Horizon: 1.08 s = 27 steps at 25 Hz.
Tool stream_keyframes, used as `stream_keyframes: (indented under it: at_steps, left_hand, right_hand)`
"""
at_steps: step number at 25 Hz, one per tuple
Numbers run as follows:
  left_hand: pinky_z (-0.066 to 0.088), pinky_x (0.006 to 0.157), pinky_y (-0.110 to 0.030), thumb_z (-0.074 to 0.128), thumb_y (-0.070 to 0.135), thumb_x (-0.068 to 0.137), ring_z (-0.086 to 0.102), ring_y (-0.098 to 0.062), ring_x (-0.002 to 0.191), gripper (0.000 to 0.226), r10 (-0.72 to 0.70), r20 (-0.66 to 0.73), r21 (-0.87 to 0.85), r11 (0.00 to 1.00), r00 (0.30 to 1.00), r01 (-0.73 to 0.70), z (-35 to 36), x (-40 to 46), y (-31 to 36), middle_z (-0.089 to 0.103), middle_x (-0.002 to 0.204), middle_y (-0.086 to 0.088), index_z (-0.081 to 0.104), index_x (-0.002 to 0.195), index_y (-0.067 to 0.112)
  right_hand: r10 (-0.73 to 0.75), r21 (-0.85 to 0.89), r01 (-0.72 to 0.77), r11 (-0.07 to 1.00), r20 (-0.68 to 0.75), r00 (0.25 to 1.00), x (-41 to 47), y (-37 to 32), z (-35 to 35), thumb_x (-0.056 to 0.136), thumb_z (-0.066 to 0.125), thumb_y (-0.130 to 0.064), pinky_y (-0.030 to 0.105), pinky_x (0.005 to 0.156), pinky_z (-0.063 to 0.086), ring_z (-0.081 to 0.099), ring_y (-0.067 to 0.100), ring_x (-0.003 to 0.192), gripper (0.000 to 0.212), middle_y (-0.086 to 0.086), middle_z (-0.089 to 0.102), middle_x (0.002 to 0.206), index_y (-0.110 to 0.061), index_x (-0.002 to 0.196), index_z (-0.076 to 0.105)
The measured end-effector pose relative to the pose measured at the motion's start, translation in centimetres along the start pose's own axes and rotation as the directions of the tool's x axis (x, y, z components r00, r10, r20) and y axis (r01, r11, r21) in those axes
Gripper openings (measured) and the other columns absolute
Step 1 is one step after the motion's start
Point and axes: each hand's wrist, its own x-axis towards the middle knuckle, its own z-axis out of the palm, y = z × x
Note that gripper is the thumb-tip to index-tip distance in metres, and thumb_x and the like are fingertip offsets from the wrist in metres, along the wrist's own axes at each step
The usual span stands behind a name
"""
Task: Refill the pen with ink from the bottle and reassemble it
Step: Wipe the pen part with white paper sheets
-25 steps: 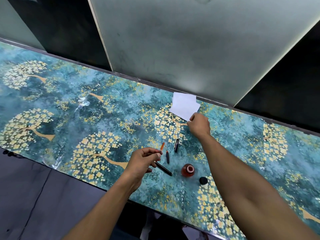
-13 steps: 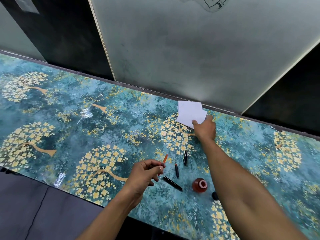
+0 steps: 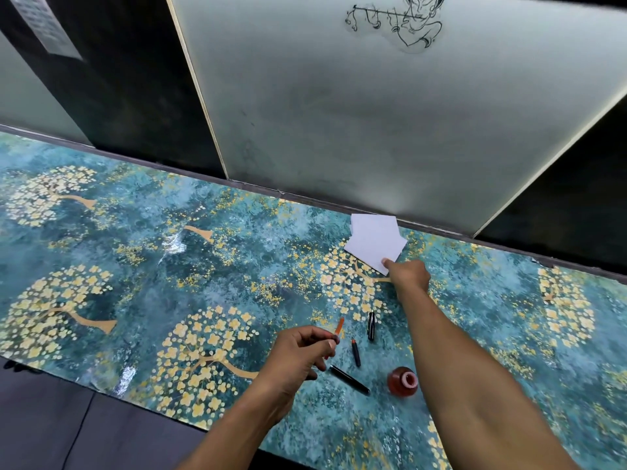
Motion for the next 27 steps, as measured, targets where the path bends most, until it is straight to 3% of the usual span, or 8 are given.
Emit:
stream_keyframes:
  at_steps: [5,8,11,14,17,21,24,27]
  left_hand:
    - [0.039,0.06,-0.027,0.069,0.011,0.086,0.053,-0.013,0.059,0.01,0.004,0.009,0.007,1.0,1.0,-0.004,0.0,0.0,0.3,0.071,0.074,0.0,0.078,0.084,0.015]
    - [0.039,0.06,-0.028,0.069,0.012,0.087,0.053,-0.014,0.06,0.009,0.013,0.015,0.005,1.0,1.0,-0.013,-0.4,0.0,0.3,0.071,0.076,-0.001,0.077,0.085,0.014]
    - [0.039,0.06,-0.027,0.069,0.011,0.086,0.053,-0.014,0.06,0.008,0.011,0.011,0.004,1.0,1.0,-0.011,-0.5,-0.1,0.4,0.071,0.075,-0.001,0.077,0.085,0.013]
    - [0.04,0.062,-0.03,0.069,0.012,0.086,0.053,-0.015,0.061,0.008,0.003,0.015,-0.021,1.0,1.0,-0.003,-0.2,-0.3,0.5,0.07,0.077,-0.002,0.077,0.086,0.013]
    - [0.04,0.06,-0.03,0.069,0.011,0.087,0.054,-0.016,0.062,0.009,-0.006,-0.006,-0.087,0.996,1.0,0.005,0.6,-0.3,0.9,0.069,0.08,-0.006,0.078,0.086,0.012]
    - [0.039,0.057,-0.027,0.068,0.009,0.087,0.052,-0.016,0.062,0.009,0.017,-0.066,-0.16,0.987,0.998,-0.027,2.2,-0.3,1.3,0.068,0.082,-0.008,0.076,0.091,0.007]
    - [0.038,0.055,-0.026,0.068,0.01,0.087,0.051,-0.014,0.059,0.011,0.034,-0.106,-0.205,0.977,0.994,-0.055,3.8,-1.0,0.9,0.067,0.079,-0.007,0.075,0.093,0.004]
    - [0.034,0.053,-0.026,0.067,0.007,0.087,0.048,-0.013,0.055,0.015,0.043,-0.141,-0.269,0.96,0.989,-0.08,5.9,-2.2,0.4,0.064,0.075,-0.006,0.072,0.097,-0.003]
  right_hand:
    - [0.03,-0.161,-0.037,0.986,-0.046,0.999,-0.5,-1.0,1.6,0.078,0.081,-0.045,0.05,0.102,0.042,0.056,0.039,0.119,0.061,0.018,0.059,0.13,-0.007,0.123,0.063]
    - [0.055,-0.017,-0.056,0.998,-0.039,0.998,0.0,-1.0,1.7,0.076,0.082,-0.034,0.049,0.094,0.051,0.064,0.036,0.099,0.041,0.016,0.07,0.114,-0.008,0.105,0.07]
    - [0.052,0.177,-0.05,0.983,-0.01,0.999,-0.7,-0.7,0.2,0.084,0.076,-0.014,0.034,0.072,0.052,0.062,0.026,0.073,0.015,0.014,0.071,0.101,-0.008,0.096,0.068]
    - [-0.022,0.345,0.026,0.938,-0.016,1.0,-2.4,-0.5,-1.5,0.084,0.076,-0.003,0.026,0.056,0.043,0.056,0.014,0.068,0.026,0.01,0.066,0.1,-0.011,0.105,0.062]
    - [-0.149,0.469,0.119,0.875,0.027,0.989,-5.3,0.1,-3.7,0.083,0.078,-0.004,0.029,0.063,0.053,0.068,0.018,0.082,0.034,0.004,0.07,0.097,-0.017,0.111,0.063]
    - [-0.368,0.472,0.262,0.842,0.147,0.918,-8.4,2.4,-6.7,0.089,0.074,-0.011,0.03,0.077,0.053,0.067,0.016,0.083,0.002,0.006,0.076,0.089,-0.013,0.088,0.075]
    - [-0.514,0.372,0.423,0.826,0.192,0.836,-10.3,4.1,-9.4,0.088,0.076,-0.015,0.032,0.072,0.049,0.06,0.014,0.072,0.007,0.011,0.074,0.081,-0.011,0.082,0.075]
    - [-0.671,0.157,0.652,0.742,0.204,0.713,-11.6,5.4,-11.6,0.086,0.078,-0.017,0.027,0.063,0.044,0.056,0.009,0.062,0.005,0.0,0.07,0.07,-0.012,0.087,0.078]
